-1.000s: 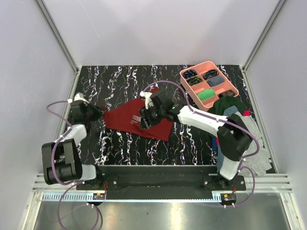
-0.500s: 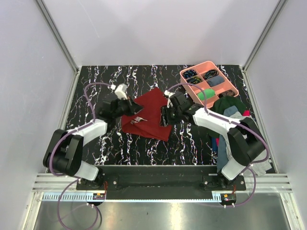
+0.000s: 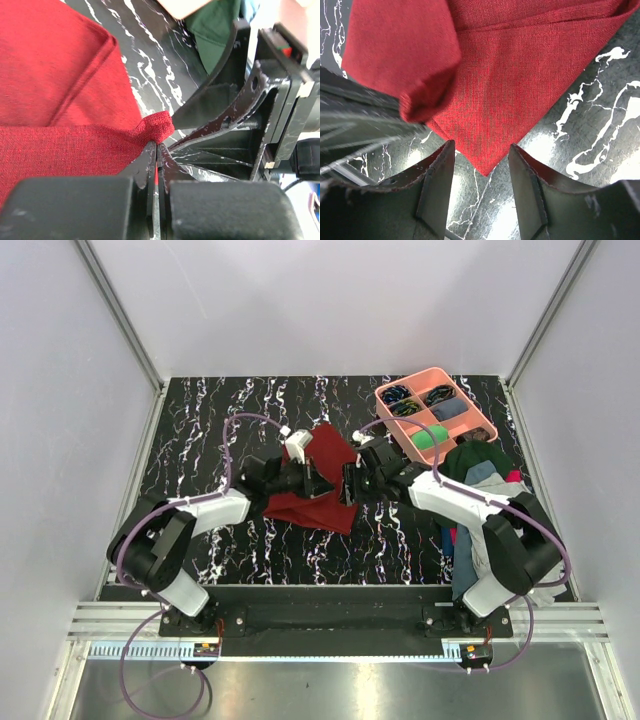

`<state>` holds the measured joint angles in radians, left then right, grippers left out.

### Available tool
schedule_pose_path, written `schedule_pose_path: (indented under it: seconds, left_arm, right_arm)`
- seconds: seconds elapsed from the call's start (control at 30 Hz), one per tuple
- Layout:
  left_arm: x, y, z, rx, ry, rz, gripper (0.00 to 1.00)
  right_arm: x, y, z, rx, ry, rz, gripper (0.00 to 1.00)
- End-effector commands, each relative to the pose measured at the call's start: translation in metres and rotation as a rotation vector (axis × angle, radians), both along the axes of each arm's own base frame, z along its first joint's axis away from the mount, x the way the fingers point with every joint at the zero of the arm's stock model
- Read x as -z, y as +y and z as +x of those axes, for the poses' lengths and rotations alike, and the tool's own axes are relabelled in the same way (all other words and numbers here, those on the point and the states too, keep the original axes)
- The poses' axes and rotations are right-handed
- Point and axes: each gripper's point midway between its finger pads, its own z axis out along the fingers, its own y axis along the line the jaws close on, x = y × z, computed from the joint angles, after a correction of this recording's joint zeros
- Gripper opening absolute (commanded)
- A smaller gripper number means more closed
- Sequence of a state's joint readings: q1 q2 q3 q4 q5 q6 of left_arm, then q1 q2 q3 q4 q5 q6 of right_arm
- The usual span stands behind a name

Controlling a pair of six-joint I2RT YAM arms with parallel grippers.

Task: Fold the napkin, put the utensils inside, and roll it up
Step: Fold the napkin

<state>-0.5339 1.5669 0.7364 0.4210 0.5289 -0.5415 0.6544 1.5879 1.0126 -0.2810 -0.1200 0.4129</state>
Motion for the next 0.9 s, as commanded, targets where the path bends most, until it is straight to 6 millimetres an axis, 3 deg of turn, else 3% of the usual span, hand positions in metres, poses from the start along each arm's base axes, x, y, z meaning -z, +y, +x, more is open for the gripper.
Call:
schedule_pose_path:
  seconds: [0.0, 0.33, 0.87]
  left_arm:
    - [-0.03, -0.025, 0.001, 0.089, -0.124, -0.052, 0.0]
    - [-0.011, -0.055, -0.029, 0.203, -0.1, -0.014, 0.0]
    - [0.034, -0.05, -0.05, 0.205, -0.056, 0.132, 0.0]
  right_arm:
    - [-0.019, -0.002, 0.007, 0.043, -0.062, 0.029, 0.56]
    - [-0.022, -0.013, 0.008, 0.103, -0.085, 0.014, 0.57]
    - [-0.02, -0.027, 0.006, 0.163, -0.101, -0.006, 0.58]
